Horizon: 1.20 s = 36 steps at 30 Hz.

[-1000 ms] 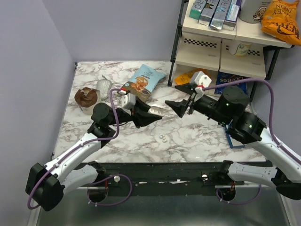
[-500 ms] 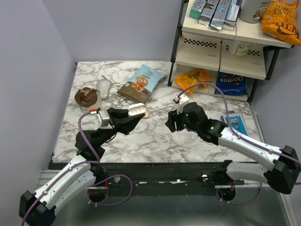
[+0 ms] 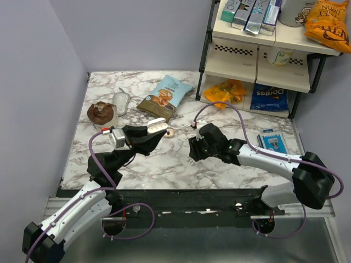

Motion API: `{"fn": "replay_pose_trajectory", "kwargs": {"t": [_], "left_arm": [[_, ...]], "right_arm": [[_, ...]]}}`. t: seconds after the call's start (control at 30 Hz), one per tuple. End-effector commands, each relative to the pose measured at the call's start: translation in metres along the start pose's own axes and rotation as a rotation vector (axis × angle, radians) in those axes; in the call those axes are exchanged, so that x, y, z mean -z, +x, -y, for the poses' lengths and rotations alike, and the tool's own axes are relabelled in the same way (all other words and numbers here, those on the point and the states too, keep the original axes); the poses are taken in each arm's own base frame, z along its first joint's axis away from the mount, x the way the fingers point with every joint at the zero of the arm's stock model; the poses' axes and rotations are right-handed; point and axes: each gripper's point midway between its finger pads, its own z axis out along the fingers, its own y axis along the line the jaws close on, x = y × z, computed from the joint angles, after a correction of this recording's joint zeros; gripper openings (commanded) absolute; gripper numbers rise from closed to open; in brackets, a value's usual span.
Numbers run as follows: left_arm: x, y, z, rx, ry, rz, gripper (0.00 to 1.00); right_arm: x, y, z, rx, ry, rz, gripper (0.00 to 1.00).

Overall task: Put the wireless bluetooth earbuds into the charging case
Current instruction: Pick up the earbud from the center of the board.

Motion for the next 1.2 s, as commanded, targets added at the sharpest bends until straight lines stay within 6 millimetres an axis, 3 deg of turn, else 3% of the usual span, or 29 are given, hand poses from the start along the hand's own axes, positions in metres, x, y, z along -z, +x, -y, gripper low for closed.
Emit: {"fn": "replay_pose_trajectory", "kwargs": {"t": [0.0, 0.13, 0.47, 1.17], "left_arm": [[0.002, -0.008, 0.001, -0.017, -0.002, 0.034, 0.0], [0.003, -0.006, 0.0, -0.018, -0.005, 0.027, 0.0], [0.005, -0.001, 0.0, -0.016, -0.007, 0.006, 0.0], [0.004, 0.005, -0.003, -0.013, -0.016, -0.013, 0.0]], "right_arm": [[0.0, 0.011, -0.035, 0.087, -0.146, 0.004, 0.55], [-0.006, 0.024, -0.047, 0.11, -0.199, -0.049, 0.59], [-0.023, 0.041, -0.042, 0.115, -0.165, -0.125, 0.57], [-0.034, 0.044, -0.023, 0.113, -0.06, -0.141, 0.57]]}}
